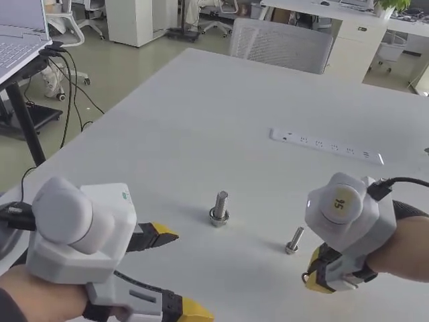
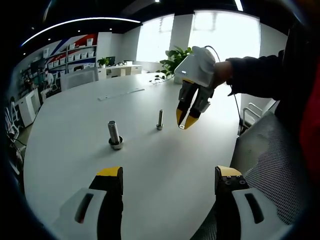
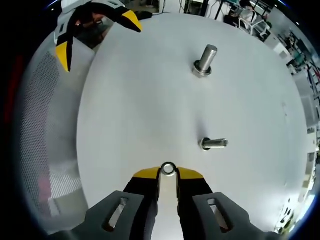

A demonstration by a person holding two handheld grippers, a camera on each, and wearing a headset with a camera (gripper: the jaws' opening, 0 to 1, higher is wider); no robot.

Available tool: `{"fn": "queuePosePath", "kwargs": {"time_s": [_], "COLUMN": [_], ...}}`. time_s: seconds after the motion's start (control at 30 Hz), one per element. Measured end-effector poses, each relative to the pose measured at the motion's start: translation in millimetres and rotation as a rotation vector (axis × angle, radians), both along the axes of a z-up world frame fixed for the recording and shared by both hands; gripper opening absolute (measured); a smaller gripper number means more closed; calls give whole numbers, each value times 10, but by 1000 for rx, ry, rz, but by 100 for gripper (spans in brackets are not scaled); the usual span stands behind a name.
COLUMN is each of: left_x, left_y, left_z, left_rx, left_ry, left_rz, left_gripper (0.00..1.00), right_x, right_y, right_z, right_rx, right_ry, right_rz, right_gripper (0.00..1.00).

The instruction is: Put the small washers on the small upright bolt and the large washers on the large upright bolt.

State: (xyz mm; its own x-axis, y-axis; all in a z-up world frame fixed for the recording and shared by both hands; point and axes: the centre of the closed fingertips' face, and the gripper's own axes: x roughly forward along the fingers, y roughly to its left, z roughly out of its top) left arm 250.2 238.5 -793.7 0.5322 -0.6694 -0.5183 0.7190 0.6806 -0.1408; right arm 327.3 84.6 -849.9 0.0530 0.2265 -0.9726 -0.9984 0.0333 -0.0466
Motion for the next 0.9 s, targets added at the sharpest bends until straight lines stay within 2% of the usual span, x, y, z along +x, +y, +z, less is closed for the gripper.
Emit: {"fn": "queuePosePath", "kwargs": {"time_s": [0.4, 0.9], "left_x": [25, 21], "left_y": [-2, -3], "left_z": [-2, -12], "left_rx": [0, 0], "left_ry": [4, 5], "left_rz": [6, 10], "left_gripper": [74, 74], "right_x": [222, 406], "right_y": [-89, 76], "right_z": [188, 465], "right_rx": [1, 32], "right_ry": [-31, -94], "right_rz": [-15, 7], "right_gripper": [14, 14]}}
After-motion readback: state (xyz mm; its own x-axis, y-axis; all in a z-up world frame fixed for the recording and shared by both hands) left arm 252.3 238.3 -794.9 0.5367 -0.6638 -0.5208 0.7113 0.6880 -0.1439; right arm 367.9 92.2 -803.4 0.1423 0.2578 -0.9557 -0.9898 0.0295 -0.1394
